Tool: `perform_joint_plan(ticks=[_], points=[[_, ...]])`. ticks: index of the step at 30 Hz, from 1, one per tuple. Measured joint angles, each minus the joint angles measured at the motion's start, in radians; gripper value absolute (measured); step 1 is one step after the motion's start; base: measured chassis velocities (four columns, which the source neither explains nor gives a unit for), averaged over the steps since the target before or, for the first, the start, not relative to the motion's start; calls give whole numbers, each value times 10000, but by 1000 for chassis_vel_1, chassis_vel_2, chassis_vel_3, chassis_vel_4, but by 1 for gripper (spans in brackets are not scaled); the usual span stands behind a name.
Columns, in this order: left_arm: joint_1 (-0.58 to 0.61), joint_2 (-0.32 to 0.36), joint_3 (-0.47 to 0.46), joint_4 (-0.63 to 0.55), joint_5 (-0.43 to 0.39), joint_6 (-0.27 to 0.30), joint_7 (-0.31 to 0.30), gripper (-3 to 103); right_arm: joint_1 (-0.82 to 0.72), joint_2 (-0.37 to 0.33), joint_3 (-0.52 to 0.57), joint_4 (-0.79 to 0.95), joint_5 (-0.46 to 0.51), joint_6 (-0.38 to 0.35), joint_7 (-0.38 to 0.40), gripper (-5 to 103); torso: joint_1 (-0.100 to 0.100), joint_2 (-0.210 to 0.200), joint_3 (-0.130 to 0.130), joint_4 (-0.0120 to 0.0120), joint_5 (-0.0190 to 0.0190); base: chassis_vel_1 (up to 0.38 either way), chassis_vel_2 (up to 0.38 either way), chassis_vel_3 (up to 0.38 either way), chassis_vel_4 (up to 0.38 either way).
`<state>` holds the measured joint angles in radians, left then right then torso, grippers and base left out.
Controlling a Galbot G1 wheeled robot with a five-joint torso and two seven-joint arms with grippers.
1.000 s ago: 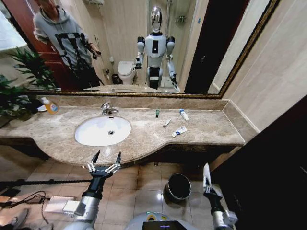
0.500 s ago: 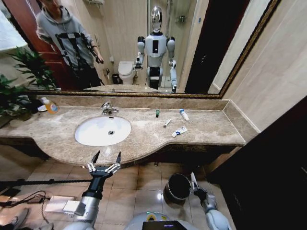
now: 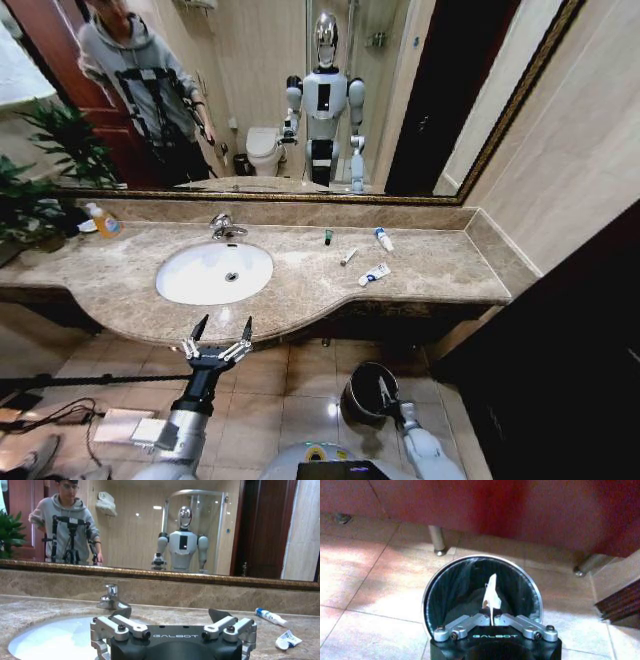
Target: Pick up the trash from the sink and place it in the trash bin.
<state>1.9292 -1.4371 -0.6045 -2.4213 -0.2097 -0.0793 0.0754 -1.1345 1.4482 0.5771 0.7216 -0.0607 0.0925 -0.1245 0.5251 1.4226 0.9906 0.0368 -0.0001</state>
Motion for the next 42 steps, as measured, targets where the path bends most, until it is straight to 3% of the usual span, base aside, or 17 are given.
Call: perform_joint_plan(ticks=[8,11,14,15,17,18,19,20,22,23,26,27,28,32,35,40,42], points=[[0,0,0,0,0,0,-1,100,947,198,308,-1796,-528,368,-282,-3,0,0,0,0,-1,0,0,0,0],[0,0,0,0,0,0,0,100,1127,250,307,-1994,-458,291,-342,17,-1,0,-1,0,0,0,0,0,0],[0,0,0,0,0,0,0,100,1189,287,303,-2010,-446,256,-354,17,-1,0,-1,0,0,0,0,0,0],[0,0,0,0,0,0,0,100,1210,304,301,-2009,-446,250,-355,28,-1,0,-1,0,0,0,0,0,0],[0,0,0,0,0,0,-1,100,1235,324,298,-2004,-448,246,-358,28,-1,0,0,0,1,0,0,0,0],[1,0,0,0,0,0,-1,100,1249,327,299,-2004,-450,247,-361,38,-1,0,-1,0,1,0,0,0,0],[0,0,0,0,0,0,-1,100,1264,327,299,-2003,-453,247,-368,38,-1,0,0,0,0,0,0,0,0],[0,0,0,0,0,0,-1,100,1274,327,303,-2006,-454,249,-376,50,-1,0,-1,0,1,0,0,0,0],[0,0,0,0,0,0,0,100,1277,326,307,-2008,-454,251,-377,50,-1,0,-1,0,1,0,0,0,0],[0,0,0,0,0,0,-1,100,1278,328,323,-2011,-452,258,-377,61,-1,0,0,0,0,0,0,0,0],[0,0,0,0,0,0,-1,100,1242,330,362,-1967,-432,272,-377,61,-1,0,-1,0,1,0,0,0,0],[0,0,0,1,0,0,0,100,1158,323,396,-1830,-329,281,-374,71,-1,0,-1,0,1,0,0,0,0],[0,0,0,1,0,0,0,100,1158,323,396,-1830,-329,281,-374,71,-1,0,-1,0,1,0,0,0,0],[0,-1,0,1,0,0,-1,100,731,279,468,-1024,100,885,-285,82,-1,0,-1,0,2,0,0,0,0],[0,0,0,0,0,0,1,100,-188,255,558,861,493,1112,-22,100,-1,0,-1,0,-1,0,0,0,0],[0,-1,0,0,0,1,-1,100,-1064,289,646,2422,837,1130,294,100,-1,0,-1,0,2,0,0,0,0],[0,0,0,0,0,0,0,100,-3070,341,784,6060,1632,809,754,100,-2,1,-2,-1,0,0,0,0,0]])
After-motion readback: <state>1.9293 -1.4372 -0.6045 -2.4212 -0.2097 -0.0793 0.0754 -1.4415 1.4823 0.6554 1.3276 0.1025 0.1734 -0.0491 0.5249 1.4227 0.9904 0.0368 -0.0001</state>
